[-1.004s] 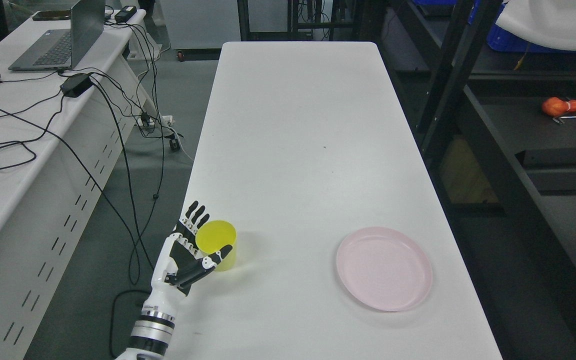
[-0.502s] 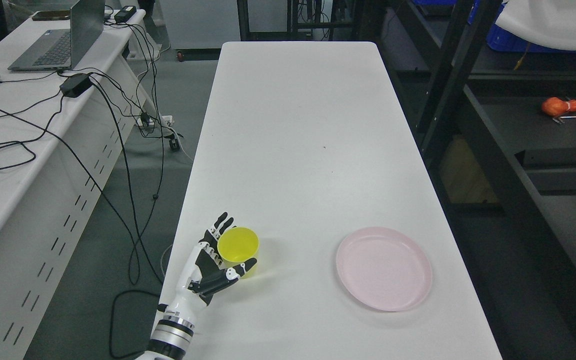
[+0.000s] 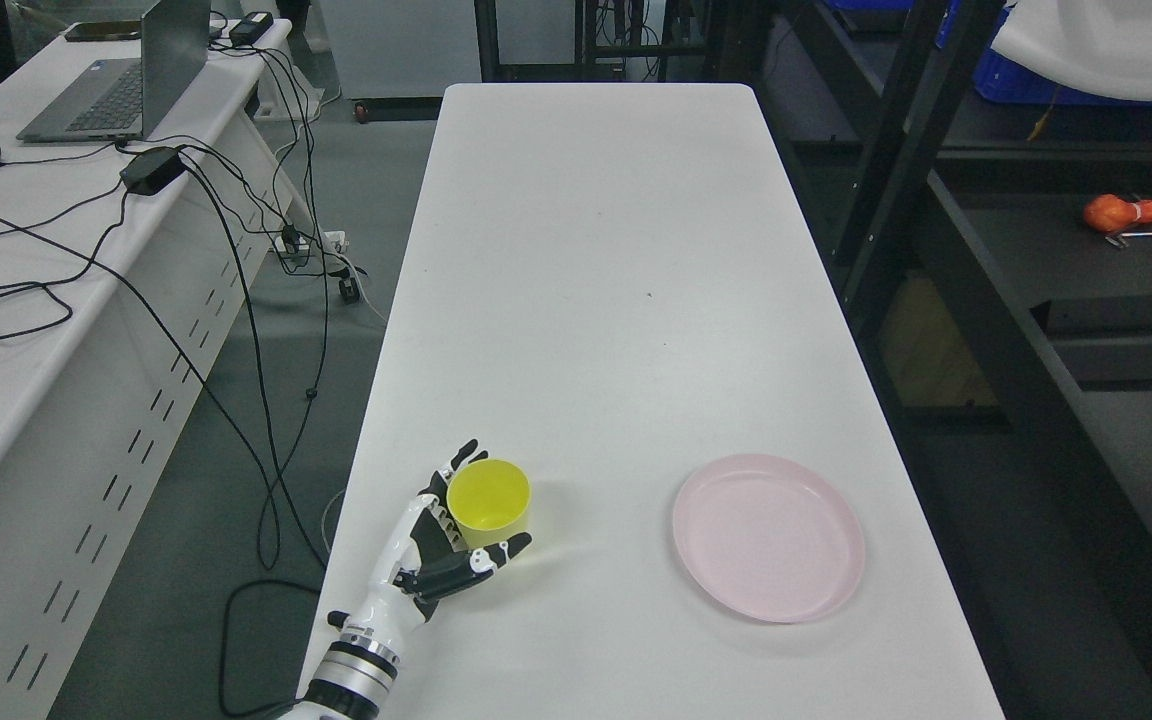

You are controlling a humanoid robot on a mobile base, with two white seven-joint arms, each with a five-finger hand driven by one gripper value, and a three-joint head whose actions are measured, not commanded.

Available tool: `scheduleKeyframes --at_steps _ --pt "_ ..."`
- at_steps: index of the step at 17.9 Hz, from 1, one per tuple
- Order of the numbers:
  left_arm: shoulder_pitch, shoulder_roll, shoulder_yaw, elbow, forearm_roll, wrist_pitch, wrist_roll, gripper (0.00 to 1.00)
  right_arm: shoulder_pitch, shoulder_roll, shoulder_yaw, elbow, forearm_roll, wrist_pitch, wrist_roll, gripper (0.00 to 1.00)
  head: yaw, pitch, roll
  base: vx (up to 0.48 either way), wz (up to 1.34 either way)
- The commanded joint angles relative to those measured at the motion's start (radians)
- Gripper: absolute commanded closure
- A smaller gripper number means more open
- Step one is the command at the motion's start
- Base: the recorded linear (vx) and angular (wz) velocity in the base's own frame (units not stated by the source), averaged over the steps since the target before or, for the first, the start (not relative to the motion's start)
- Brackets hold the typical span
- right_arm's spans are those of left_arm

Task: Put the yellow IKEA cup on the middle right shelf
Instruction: 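Close the left hand fingers around the yellow cup, then lift the yellow cup with the left hand while turning toward the shelves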

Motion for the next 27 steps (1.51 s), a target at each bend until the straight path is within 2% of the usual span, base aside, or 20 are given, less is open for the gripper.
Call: scheduleKeyframes --at_steps 1,3,4,5,7,8,11,14,21,27 --pt "-0.006 0.024 -0.011 0.005 -0.088 0.003 -0.026 0.06 0.014 -0.017 0.017 0.000 -0.025 0.001 0.000 0.01 0.0000 0.000 0.000 0.000 0.00" --pt "-0.009 0.026 -0.007 0.008 -0.127 0.007 -0.026 0.09 0.014 -0.017 0.017 0.000 -0.025 0.001 0.000 0.01 0.0000 0.000 0.000 0.000 0.00" --pt "-0.010 0.026 -0.004 0.008 -0.131 0.009 -0.027 0.14 0.014 -0.017 0.017 0.000 -0.025 0.001 0.000 0.01 0.0000 0.000 0.000 0.000 0.00" --pt "-0.009 0.026 0.002 0.010 -0.130 0.007 -0.030 0.24 0.014 -0.017 0.017 0.000 -0.025 0.001 0.000 0.01 0.0000 0.000 0.000 0.000 0.00" --pt "-0.004 0.017 0.048 0.010 -0.128 -0.006 -0.035 0.51 0.014 -0.017 0.017 0.000 -0.025 0.001 0.000 0.01 0.0000 0.000 0.000 0.000 0.00" --pt "-0.004 0.017 0.059 0.010 -0.125 -0.019 -0.038 0.59 0.014 -0.017 0.017 0.000 -0.025 0.001 0.000 0.01 0.0000 0.000 0.000 0.000 0.00" --pt "0.001 0.017 0.082 0.013 -0.058 -0.124 -0.032 1.00 0.014 -0.017 0.017 0.000 -0.025 0.001 0.000 0.01 0.0000 0.000 0.000 -0.005 -0.02" --pt "0.007 0.017 0.114 -0.008 -0.012 -0.155 -0.033 1.00 0.014 -0.017 0.017 0.000 -0.025 0.001 0.000 0.01 0.0000 0.000 0.000 0.000 0.00" --pt "0.091 0.017 0.156 -0.226 0.053 -0.212 -0.038 1.00 0.014 -0.017 0.017 0.000 -0.025 0.001 0.000 0.01 0.0000 0.000 0.000 -0.014 0.00" --pt "0.119 0.017 0.154 -0.229 0.053 -0.295 -0.038 1.00 0.014 -0.017 0.017 0.000 -0.025 0.001 0.000 0.01 0.0000 0.000 0.000 -0.116 -0.02"
